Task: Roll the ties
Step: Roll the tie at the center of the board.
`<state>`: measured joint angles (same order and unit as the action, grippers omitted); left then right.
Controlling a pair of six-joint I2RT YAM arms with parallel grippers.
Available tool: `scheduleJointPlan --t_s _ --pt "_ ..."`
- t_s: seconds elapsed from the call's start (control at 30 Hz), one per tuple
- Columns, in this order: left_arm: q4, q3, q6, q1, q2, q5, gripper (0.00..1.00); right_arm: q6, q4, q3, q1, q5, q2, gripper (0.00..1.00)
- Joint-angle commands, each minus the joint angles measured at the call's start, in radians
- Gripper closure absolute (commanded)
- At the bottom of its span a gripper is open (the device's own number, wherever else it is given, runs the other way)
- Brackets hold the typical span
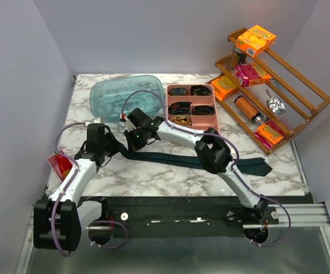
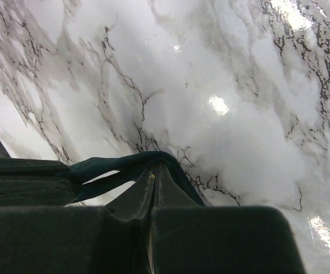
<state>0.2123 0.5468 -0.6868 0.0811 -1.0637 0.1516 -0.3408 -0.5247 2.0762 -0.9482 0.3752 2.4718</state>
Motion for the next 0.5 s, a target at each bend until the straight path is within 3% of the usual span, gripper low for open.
scheduleJointPlan --t_s 0.0,0.47 --pt "-0.010 0.021 -0.013 0.006 0.022 -0.009 1.00 -0.004 -0.035 -0.005 -0.006 -0.035 0.029 0.94" --pt "-0.166 -0.027 -0.102 0.104 -0.047 0.009 1.00 -0.047 -0.024 0.021 0.000 0.027 0.073 0.95"
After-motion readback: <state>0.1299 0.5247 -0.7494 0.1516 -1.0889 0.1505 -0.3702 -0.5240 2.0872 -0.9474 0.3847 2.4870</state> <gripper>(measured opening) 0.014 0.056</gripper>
